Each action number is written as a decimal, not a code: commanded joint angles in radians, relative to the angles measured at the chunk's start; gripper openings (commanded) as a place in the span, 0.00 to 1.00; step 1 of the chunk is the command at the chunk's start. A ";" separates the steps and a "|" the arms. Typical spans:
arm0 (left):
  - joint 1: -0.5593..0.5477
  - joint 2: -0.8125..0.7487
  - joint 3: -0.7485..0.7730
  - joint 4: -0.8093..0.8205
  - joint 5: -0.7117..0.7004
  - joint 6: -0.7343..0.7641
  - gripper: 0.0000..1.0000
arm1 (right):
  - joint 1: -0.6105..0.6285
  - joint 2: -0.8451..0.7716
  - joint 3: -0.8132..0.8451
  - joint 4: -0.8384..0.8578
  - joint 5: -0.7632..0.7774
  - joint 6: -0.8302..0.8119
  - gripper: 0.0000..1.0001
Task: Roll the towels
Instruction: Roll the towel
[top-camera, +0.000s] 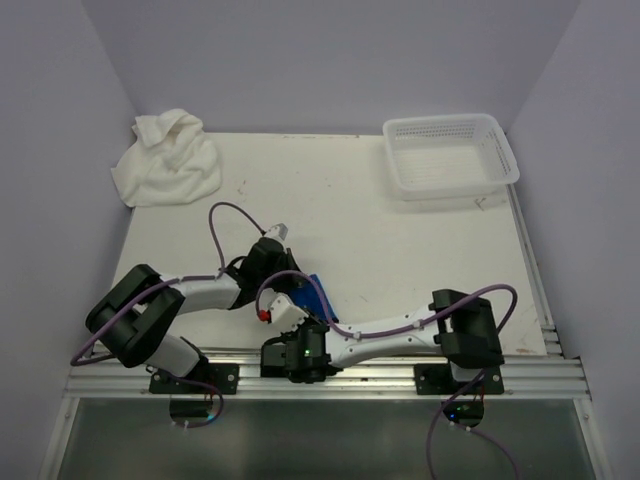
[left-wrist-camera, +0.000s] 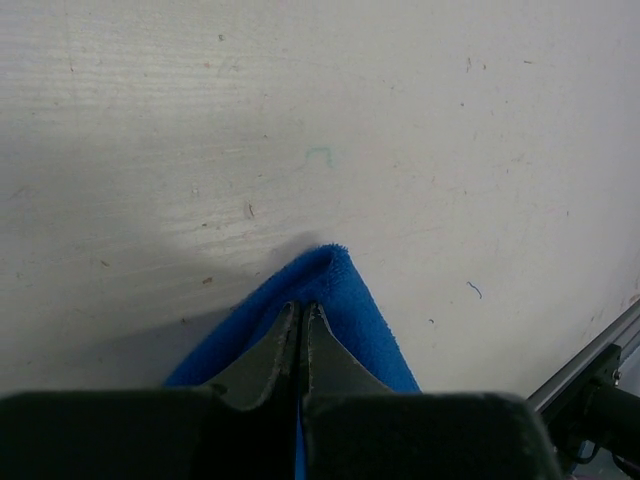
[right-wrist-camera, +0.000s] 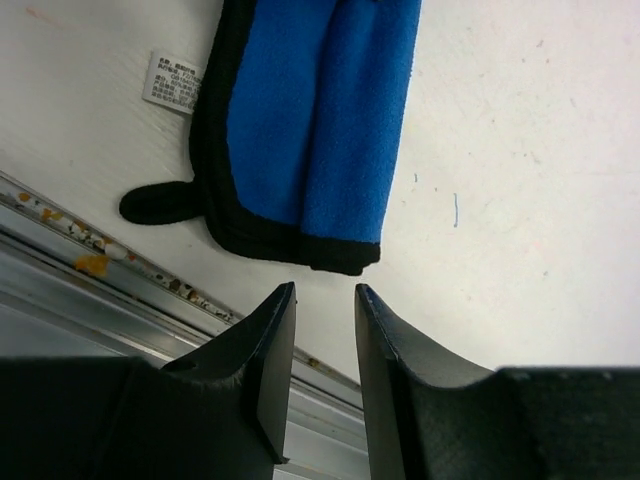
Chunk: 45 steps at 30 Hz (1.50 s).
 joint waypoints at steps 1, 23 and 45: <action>0.008 0.000 -0.043 -0.053 -0.074 0.024 0.00 | -0.036 -0.149 -0.093 0.155 -0.070 0.025 0.34; 0.009 -0.006 -0.043 -0.046 -0.068 0.026 0.00 | -0.358 -0.504 -0.590 0.718 -0.483 0.153 0.61; 0.009 -0.032 -0.047 -0.049 -0.045 0.017 0.01 | -0.370 -0.369 -0.535 0.662 -0.402 0.127 0.09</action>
